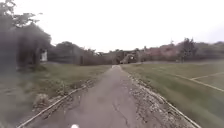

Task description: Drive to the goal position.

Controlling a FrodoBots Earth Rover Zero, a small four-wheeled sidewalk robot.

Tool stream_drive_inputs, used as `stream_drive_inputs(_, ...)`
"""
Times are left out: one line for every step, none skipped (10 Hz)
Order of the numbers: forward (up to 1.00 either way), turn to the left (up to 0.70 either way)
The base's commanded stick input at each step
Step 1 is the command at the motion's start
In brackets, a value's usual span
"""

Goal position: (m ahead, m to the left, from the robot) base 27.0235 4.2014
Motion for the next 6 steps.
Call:
stream_drive_inputs(1.0,0.01)
stream_drive_inputs(1.0,0.01)
stream_drive_inputs(1.0,0.01)
stream_drive_inputs(1.0,0.01)
stream_drive_inputs(1.0,0.01)
stream_drive_inputs(1.0,0.01)
